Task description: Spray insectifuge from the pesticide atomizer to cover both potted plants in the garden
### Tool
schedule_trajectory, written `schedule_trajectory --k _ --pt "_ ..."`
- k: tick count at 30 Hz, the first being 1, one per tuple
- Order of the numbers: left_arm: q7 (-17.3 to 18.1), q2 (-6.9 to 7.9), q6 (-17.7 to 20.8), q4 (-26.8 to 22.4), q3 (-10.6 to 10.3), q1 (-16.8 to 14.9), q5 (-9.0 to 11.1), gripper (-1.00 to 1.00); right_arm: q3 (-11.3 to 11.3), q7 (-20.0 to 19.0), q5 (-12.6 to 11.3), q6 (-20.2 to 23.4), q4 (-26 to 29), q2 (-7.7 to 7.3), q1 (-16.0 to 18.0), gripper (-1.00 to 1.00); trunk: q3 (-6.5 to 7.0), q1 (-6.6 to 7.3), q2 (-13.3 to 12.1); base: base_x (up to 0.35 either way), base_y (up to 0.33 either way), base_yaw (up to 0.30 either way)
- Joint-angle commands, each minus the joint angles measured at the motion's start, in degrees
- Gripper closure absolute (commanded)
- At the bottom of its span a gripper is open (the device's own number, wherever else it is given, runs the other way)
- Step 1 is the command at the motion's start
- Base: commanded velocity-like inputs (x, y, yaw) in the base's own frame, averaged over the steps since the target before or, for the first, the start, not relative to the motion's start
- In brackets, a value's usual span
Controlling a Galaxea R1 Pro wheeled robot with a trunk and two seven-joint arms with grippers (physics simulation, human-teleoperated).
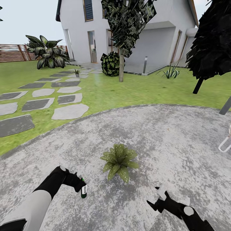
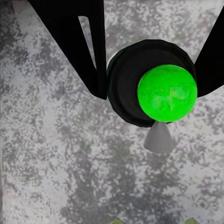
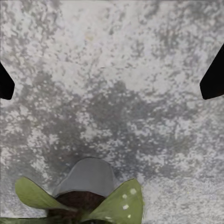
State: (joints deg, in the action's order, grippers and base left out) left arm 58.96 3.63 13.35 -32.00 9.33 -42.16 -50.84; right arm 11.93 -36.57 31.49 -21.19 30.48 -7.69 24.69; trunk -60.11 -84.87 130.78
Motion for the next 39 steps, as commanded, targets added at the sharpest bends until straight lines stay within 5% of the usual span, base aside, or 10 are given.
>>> schedule_trajectory --k 1,6,11,15,16,20,21,24,39 --pt "0.4 -0.1 0.4 -0.1 0.1 0.0 -0.3 1.0 -0.5 -2.5 0.7 -0.4 0.2 0.34 0.4 -1.0 -0.05 0.01 0.0 0.0 0.0 0.0" --pt "0.5 -0.5 0.2 0.2 -0.9 0.0 -0.5 1.0 -4.1 -9.2 0.8 -0.3 1.4 2.66 2.4 -1.0 -0.05 0.01 0.0 0.0 0.0 0.0" --pt "0.9 -0.48 0.2 1.1 -6.3 0.0 -0.4 1.0 -5.5 -10.0 0.9 -0.3 1.5 4.8 3.6 -1.0 -0.05 0.01 0.0 0.0 0.0 0.0" --pt "1.1 -0.61 0.2 1.3 -13.8 0.0 -0.2 1.0 -12.4 -13.1 1.0 -0.3 1.6 5.61 3.7 -1.0 -0.05 0.01 0.0 0.0 0.0 0.0" --pt "1.1 -0.75 -0.1 1.6 -15.7 0.0 -0.3 1.0 -13.0 -13.5 0.9 -0.4 1.6 6.26 3.8 1.0 -0.05 0.01 0.0 0.0 0.0 0.0" --pt "1.1 -1.97 -3.1 4.7 -21.0 0.0 -0.3 1.0 -13.3 -18.0 0.8 -0.4 3.4 7.6 4.2 1.0 -0.05 0.01 0.0 0.0 0.0 0.0" --pt "1.0 -2.69 -3.2 5.7 -24.2 0.0 -0.3 1.0 -13.4 -18.3 0.8 -0.4 3.6 8.47 4.3 1.0 -0.05 0.01 0.0 0.0 0.0 0.0" --pt "1.0 -4.4 -3.2 5.7 -24.9 0.1 -0.4 1.0 -13.4 -19.7 0.8 -0.4 4.4 9.73 4.3 1.0 -0.05 0.01 0.0 0.0 0.0 0.0" --pt "1.0 -7.29 -3.7 5.5 -25.1 0.0 -1.4 1.0 -13.5 -21.2 0.9 -0.4 6.0 11.09 4.3 1.0 -0.05 0.01 0.0 0.0 0.0 0.0"
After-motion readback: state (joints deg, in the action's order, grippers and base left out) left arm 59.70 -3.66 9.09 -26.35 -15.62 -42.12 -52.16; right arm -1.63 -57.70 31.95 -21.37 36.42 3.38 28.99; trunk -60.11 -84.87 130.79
